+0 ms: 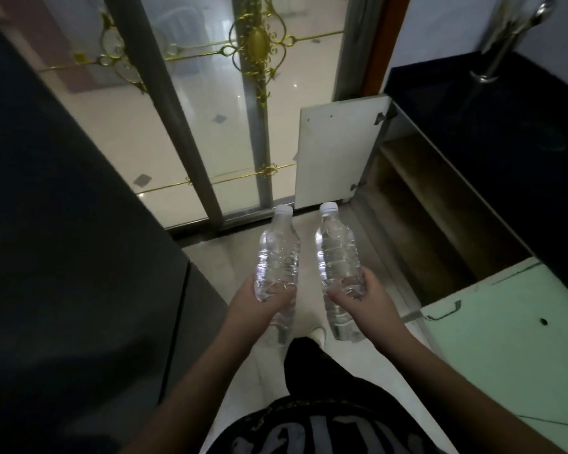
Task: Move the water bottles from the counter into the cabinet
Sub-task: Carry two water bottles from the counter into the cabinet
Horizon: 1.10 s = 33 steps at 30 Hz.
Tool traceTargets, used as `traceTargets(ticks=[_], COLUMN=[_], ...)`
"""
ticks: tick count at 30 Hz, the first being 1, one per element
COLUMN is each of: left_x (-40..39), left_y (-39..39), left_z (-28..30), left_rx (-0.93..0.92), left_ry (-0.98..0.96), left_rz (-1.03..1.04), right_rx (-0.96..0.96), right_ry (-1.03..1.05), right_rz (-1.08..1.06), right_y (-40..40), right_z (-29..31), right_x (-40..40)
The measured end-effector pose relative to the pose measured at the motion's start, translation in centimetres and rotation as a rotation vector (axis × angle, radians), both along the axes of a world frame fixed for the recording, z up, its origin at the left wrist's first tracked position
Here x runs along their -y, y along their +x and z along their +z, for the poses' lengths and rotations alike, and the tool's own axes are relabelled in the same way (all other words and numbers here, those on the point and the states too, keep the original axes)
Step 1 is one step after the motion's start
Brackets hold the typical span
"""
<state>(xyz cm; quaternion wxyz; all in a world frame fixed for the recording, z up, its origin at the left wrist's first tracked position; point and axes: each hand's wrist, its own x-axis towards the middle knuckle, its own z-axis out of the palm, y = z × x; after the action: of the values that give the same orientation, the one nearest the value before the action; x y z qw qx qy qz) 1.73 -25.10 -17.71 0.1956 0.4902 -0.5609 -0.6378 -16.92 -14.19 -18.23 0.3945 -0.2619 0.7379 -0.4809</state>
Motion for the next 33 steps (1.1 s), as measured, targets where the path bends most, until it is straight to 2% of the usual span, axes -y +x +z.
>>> traceTargets(ticks=[9,17,27,33], left_x=[13.3,20.5,33.2,40.2], left_y=[-14.5,-24.9,-36.6,-42.5], left_z=[0.9,0.8,-3.4,-4.6], left_rx=[-0.025,-0.092,-0.031,0.085], left_ry=[0.054,0.172,0.258,0.214], left_rz=[-0.256,-0.393,-0.672,-0.885], right_rx=[0.150,0.291,0.305,0.411], right_ry=[-0.059,-0.093,-0.071,-0.137], right_rz=[-0.110,-0.204,-0.498,-0.750], right_y=[-11.7,-18.8,-25.6,-26.8], right_z=[0.3,0.0,-3.3,-4.0], right_x=[10.4,16.7,26.0,32.4])
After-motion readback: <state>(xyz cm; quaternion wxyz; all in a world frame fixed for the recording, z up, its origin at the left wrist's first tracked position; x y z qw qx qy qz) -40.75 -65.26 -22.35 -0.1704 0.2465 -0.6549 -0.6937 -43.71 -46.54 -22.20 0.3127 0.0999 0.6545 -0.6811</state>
